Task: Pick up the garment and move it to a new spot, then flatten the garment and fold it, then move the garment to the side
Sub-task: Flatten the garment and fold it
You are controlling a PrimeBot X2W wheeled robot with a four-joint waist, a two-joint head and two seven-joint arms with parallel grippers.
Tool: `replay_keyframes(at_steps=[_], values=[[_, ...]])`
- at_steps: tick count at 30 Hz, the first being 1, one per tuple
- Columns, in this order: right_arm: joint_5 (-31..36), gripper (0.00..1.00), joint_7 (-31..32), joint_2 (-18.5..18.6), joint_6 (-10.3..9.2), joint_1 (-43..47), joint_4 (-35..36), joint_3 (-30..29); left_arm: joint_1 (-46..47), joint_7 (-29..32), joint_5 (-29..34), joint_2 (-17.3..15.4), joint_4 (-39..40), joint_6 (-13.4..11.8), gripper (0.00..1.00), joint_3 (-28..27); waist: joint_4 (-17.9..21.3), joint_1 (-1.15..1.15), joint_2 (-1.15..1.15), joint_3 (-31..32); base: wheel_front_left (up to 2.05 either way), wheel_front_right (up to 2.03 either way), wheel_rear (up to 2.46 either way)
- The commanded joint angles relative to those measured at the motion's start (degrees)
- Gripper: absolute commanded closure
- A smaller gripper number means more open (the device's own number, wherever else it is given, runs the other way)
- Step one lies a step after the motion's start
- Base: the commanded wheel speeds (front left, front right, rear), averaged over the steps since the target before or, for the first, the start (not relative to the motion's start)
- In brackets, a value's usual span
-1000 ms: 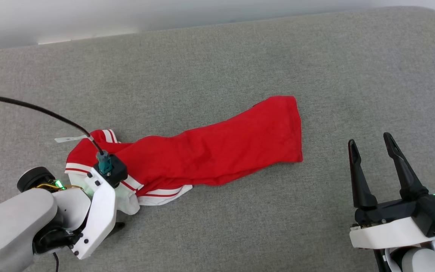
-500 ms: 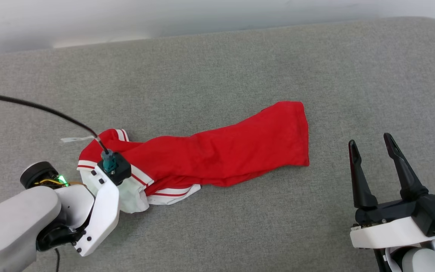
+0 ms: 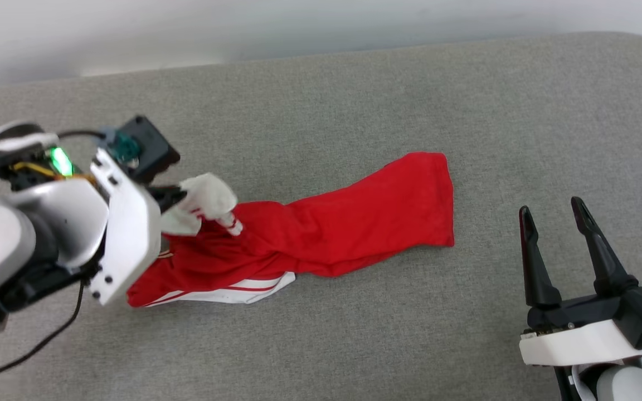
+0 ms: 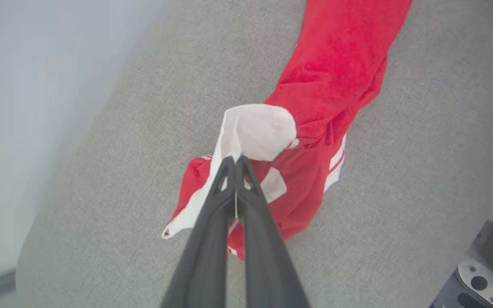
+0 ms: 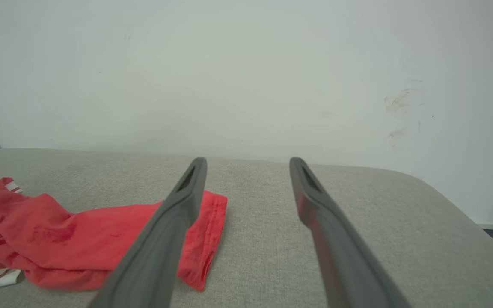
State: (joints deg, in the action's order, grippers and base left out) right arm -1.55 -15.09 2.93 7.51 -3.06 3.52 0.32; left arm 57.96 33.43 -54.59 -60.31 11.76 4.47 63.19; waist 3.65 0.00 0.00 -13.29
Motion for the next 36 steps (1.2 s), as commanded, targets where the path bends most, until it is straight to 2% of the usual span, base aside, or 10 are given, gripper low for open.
replay_keyframes(at_steps=[1, 7, 10, 15, 19, 24, 30, 31, 32, 36], values=[[-0.3, 0.0, -0.11, -0.1, -0.04, -1.2, 0.36, 0.09, 1.66, -0.33, 0.04, 1.5, -0.6, -0.08, 1.0, -0.86, 0.77, 0.0, 0.0, -1.16, 0.0, 0.0, 0.0], [-0.56, 0.0, -0.11, -0.09, -0.04, -3.18, 1.08, 0.23, 6.49, -0.53, 0.62, 6.49, -5.57, 1.15, 1.0, -1.83, 2.79, 0.0, 0.0, -4.97, 0.0, 0.0, 0.0], [-0.73, 0.0, -0.1, -0.1, -0.04, -4.37, 1.56, 0.3, 9.98, -0.93, 1.78, 10.18, -9.72, 1.92, 1.0, -1.69, 4.17, 0.0, 0.0, -7.86, 0.0, 0.0, 0.0], [-1.28, 0.0, -0.11, -0.11, -0.03, -6.72, 2.46, 0.54, 15.15, -2.56, 4.49, 16.79, -19.01, 2.83, 1.0, 0.83, 6.43, 0.0, 0.0, -12.44, 0.0, 0.0, 0.0], [-1.81, 0.0, -0.11, -0.1, -0.04, -8.06, 2.95, 0.69, 17.4, -3.61, 4.08, 20.63, -25.92, 2.91, 1.0, 4.94, 8.25, 0.0, 0.0, -15.09, 0.0, 0.0, 0.0], [-2.37, 0.0, -0.11, -0.11, -0.04, -8.92, 3.43, 0.68, 16.26, -3.71, 1.7, 22.66, -31.57, 2.9, 1.0, 9.13, 9.86, 0.0, 0.0, -16.51, 0.0, 0.0, 0.0], [-2.05, 0.0, -0.11, -0.11, -0.03, -8.09, 3.35, -0.04, 14.36, -5.22, 0.61, 23.19, -34.5, 2.91, 1.0, 10.22, 9.95, 0.0, 0.0, -14.96, 0.0, 0.0, 0.0], [-1.86, 0.0, -0.11, -0.11, -0.03, -7.86, 3.22, 0.03, 14.77, -6.44, 1.32, 23.04, -34.7, 2.92, 0.94, 10.15, 9.76, 0.0, 0.0, -14.37, 0.0, 0.0, 0.0], [-1.78, 0.0, -0.11, -0.11, -0.04, -7.66, 3.12, 0.06, 15.42, -8.66, 2.17, 22.99, -34.97, 2.91, 0.0, 10.1, 9.52, 0.0, 0.0, -13.79, 0.0, 0.0, 0.0], [-1.1, 0.0, -0.11, -0.1, -0.04, -6.62, 2.81, -0.06, 16.6, -19.85, 3.81, 23.66, -37.5, 2.9, 0.0, 9.35, 7.78, 0.0, 0.0, -10.64, 0.0, 0.0, 0.0]])
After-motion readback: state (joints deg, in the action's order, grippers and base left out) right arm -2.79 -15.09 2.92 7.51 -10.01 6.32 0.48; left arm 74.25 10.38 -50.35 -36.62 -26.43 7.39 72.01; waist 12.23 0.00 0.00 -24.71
